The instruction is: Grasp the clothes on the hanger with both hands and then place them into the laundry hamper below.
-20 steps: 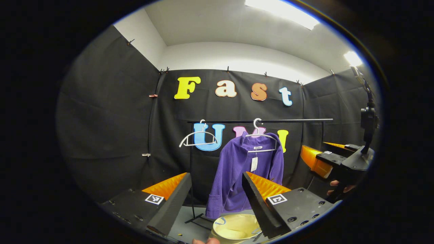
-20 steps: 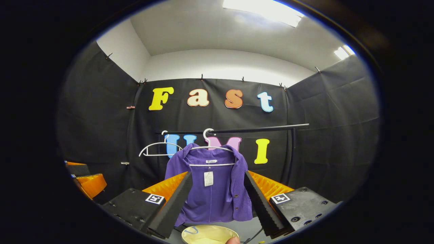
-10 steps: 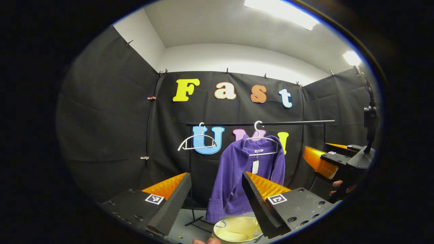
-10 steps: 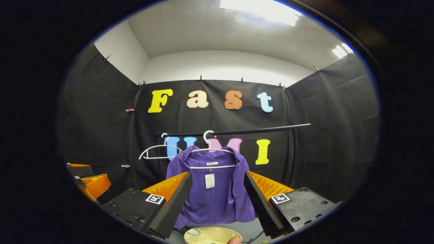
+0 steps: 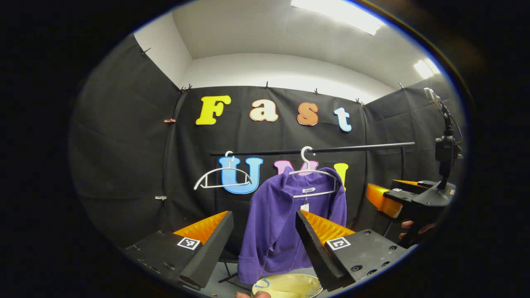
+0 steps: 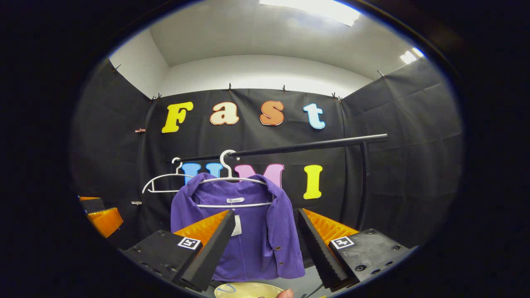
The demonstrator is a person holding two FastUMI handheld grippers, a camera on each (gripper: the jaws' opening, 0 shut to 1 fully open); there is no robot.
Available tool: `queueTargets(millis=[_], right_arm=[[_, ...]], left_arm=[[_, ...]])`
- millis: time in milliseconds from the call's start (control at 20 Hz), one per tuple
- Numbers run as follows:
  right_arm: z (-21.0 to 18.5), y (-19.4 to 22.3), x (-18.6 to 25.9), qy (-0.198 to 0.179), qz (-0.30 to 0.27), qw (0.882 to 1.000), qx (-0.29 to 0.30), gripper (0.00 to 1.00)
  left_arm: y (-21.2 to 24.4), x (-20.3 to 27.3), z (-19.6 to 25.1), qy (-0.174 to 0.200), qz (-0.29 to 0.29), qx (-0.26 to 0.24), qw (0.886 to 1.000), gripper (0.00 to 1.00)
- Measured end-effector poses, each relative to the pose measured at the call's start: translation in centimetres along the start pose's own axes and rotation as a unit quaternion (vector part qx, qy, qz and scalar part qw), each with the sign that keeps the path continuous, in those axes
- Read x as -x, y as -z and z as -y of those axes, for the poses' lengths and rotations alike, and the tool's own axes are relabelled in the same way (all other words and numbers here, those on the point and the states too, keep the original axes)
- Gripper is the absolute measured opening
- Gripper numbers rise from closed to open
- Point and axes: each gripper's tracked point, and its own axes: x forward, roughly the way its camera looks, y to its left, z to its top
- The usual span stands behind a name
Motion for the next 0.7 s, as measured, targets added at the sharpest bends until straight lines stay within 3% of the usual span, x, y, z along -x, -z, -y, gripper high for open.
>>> queueTargets(millis=[300, 700], right_arm=[[1.3, 3.6, -7.9, -0.012, -0.004, 1.0, 0.002, 0.98], [0.9, 8.7, -16.5, -0.028, -0.024, 0.999, -0.016, 0.98]], left_arm=[[2.3, -8.3, 3.0, -0.008, 0.0, -0.012, 1.0, 0.95], [5.2, -16.8, 3.0, -0.074, -0.006, -0.039, 0.997, 0.95]])
